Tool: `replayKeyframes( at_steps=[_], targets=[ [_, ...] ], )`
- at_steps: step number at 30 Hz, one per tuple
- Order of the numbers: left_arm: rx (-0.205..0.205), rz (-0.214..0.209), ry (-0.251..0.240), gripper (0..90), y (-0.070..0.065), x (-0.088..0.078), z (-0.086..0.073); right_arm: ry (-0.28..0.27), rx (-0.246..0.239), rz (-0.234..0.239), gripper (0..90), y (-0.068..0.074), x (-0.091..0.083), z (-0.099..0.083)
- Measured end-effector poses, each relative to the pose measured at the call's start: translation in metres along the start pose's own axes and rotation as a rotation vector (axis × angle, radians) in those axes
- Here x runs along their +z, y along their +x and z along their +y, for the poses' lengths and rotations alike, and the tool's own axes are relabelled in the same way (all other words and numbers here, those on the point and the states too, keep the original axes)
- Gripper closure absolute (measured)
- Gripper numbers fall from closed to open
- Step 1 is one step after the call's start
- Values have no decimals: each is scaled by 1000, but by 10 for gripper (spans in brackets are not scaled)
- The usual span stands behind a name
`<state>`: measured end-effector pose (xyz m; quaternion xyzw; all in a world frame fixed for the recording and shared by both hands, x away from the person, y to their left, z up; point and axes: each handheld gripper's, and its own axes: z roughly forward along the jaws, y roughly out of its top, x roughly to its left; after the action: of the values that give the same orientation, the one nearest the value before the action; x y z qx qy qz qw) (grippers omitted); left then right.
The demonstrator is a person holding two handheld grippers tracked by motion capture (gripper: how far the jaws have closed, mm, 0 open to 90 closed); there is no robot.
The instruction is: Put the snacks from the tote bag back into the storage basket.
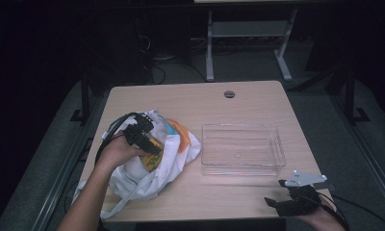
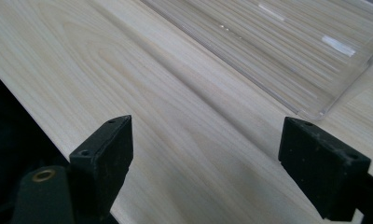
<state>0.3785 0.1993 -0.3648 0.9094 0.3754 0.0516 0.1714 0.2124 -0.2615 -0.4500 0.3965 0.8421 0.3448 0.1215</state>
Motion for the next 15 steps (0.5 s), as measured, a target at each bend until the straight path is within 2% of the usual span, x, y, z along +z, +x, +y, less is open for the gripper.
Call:
replayKeyframes(
  at_steps=[4,10,12,15],
  targets=[
    [7,-2,24,362,-1,4,0,-1,3,1,175,0,0,0],
    [8,-12,33,421,-1,7,0,-2,1,1,175,0,0,0],
    [23,-18,43,453,-1,7,0,-2,-1,2,175,0,0,0],
    [29,-5,52,468,-3,7,1,-1,-2,2,175,0,0,0]
  ],
)
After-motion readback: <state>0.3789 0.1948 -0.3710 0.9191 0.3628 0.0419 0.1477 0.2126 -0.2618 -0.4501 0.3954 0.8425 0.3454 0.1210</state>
